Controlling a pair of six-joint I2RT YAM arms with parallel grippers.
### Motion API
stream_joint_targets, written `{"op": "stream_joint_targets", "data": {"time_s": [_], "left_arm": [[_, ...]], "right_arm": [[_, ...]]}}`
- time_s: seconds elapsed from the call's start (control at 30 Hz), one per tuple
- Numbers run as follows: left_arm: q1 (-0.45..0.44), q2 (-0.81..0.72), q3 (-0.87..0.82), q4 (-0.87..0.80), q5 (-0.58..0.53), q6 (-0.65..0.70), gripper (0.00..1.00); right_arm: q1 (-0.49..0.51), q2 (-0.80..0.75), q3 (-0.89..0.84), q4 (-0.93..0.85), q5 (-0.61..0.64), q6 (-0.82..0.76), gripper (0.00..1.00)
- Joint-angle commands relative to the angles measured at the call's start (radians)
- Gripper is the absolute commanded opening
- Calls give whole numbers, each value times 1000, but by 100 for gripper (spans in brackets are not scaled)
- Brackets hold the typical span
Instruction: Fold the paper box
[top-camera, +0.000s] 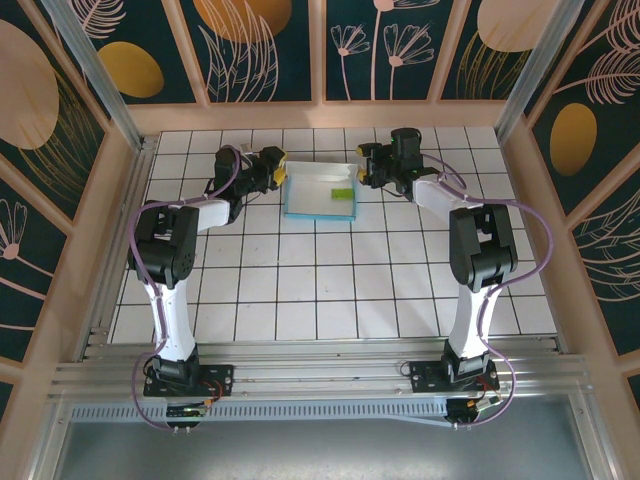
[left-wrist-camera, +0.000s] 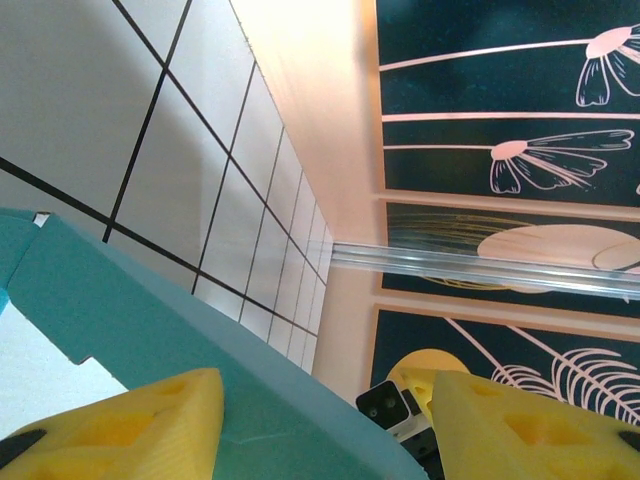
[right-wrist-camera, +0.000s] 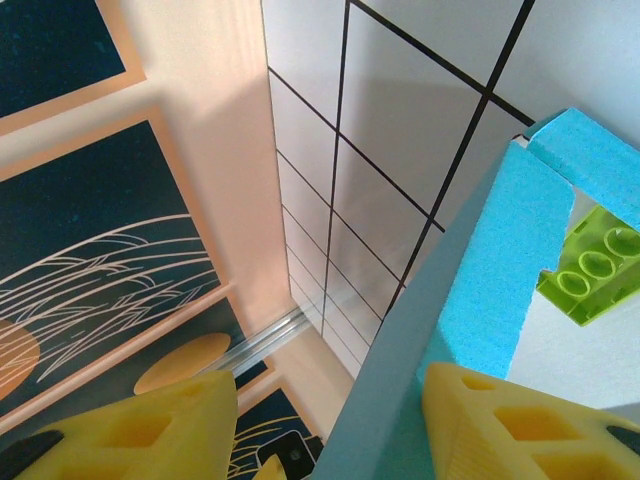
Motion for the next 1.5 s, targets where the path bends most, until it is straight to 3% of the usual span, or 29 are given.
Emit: {"op": "stream_joint_targets", "data": {"time_s": [0.0, 1.0, 1.47], "left_arm": [[-56, 20, 16, 42, 79, -62, 56], [-66, 21, -128, 110, 80, -68, 56], [-80, 60, -94, 189, 106, -143, 55]], "right_arm": [[60, -20, -12, 82, -97, 45, 53], [62, -46, -144, 134, -98, 22, 53], [63, -41, -144, 136, -104, 10, 53]]}}
